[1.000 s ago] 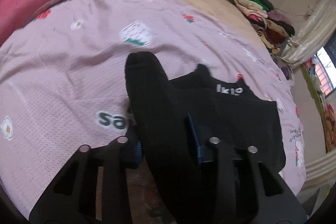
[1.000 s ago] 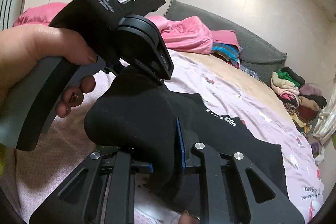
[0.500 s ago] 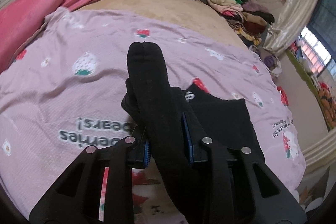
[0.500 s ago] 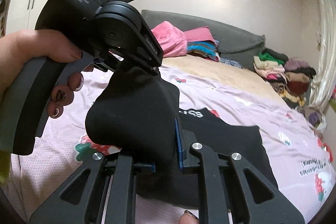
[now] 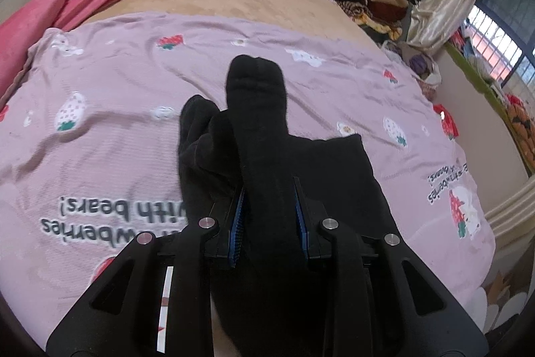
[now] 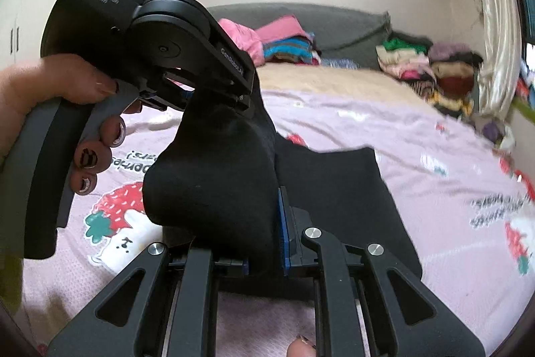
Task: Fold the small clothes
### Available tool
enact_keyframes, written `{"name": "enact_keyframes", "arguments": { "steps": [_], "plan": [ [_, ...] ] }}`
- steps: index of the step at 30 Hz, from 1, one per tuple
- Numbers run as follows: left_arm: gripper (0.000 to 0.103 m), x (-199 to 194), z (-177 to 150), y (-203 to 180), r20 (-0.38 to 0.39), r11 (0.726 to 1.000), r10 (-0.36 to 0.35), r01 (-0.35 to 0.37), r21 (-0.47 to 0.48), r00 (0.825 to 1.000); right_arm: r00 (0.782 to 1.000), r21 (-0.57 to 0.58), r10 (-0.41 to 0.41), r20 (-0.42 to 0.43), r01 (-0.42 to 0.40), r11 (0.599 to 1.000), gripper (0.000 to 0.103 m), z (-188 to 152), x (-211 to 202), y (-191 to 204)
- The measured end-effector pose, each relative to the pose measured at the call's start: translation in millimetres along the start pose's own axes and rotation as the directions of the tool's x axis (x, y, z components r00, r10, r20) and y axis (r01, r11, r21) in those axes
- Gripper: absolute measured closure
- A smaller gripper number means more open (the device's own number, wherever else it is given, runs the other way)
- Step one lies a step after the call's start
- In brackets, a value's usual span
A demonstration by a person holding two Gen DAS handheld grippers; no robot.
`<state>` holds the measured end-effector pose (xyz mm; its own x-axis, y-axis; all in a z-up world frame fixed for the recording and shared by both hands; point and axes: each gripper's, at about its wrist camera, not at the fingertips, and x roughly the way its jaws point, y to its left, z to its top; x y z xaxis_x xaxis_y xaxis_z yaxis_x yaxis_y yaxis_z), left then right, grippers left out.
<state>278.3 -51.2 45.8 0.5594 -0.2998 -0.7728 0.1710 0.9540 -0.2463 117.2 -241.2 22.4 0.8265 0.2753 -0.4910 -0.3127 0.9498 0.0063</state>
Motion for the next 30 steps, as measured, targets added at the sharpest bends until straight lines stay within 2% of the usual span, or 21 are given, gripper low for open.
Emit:
{"name": "enact_keyframes", "arguments": {
  "steps": [9, 15, 17, 19, 21, 22, 24, 27, 29, 30],
  "plan": [
    [0.082, 30.1, 1.7, -19.5, -0.05, 1.0, 0.01, -0.01, 0.014, 0.999, 0.996, 0.175, 0.067, -0.066, -0.054, 0.983, 0.091, -9.0, 15.6, -35.2],
    [0.073, 36.7, 2.2, -33.8, -0.051, 0.999, -0.03, 0.031, 0.01, 0.998, 0.99, 0.272, 0.11, -0.087, -0.083, 0.959, 0.091, -13.1, 14.3, -50.4],
    [0.057, 36.6, 1.8, -37.0, -0.045, 0.998, -0.059, 0.06, 0.008, 0.997, 0.989, 0.287, 0.116, -0.095, -0.084, 0.954, 0.091, -14.5, 11.3, -53.7],
    [0.049, 36.1, 0.3, -35.6, -0.033, 0.993, -0.118, 0.117, -0.022, 0.993, 0.986, 0.322, 0.131, -0.1, -0.092, 0.942, 0.091, -19.6, 7.0, -55.7],
    [0.038, 34.7, -1.6, -33.3, -0.022, 0.989, -0.144, 0.143, -0.039, 0.989, 0.983, 0.359, 0.144, -0.11, -0.096, 0.928, 0.091, -25.1, 6.0, -62.7],
    [0.035, 33.6, -2.4, -32.6, -0.014, 0.987, -0.152, 0.152, -0.045, 0.988, 0.981, 0.386, 0.154, -0.117, -0.098, 0.917, 0.091, -28.6, 5.6, -67.3],
    [0.035, 30.1, -5.4, -27.9, 0.005, 0.985, -0.162, 0.162, -0.059, 0.987, 0.977, 0.43, 0.173, -0.128, -0.103, 0.897, 0.091, -33.6, 4.3, -75.7],
    [0.035, 26.8, -14.7, -13.6, 0.019, 0.987, -0.127, 0.129, -0.091, 0.992, 0.968, 0.481, 0.204, -0.147, -0.11, 0.87, 0.086, -40.1, 4.5, -86.2],
    [0.035, 24.5, -24.6, -1.5, 0.033, 0.987, -0.113, 0.116, -0.111, 0.993, 0.955, 0.526, 0.254, -0.154, -0.138, 0.839, 0.076, -43.0, 4.0, -92.5],
    [0.035, 23.7, -27.7, 1.7, 0.036, 0.988, -0.101, 0.104, -0.112, 0.994, 0.945, 0.555, 0.286, -0.157, -0.155, 0.817, 0.064, -43.4, 2.8, -96.3]
  ]
}}
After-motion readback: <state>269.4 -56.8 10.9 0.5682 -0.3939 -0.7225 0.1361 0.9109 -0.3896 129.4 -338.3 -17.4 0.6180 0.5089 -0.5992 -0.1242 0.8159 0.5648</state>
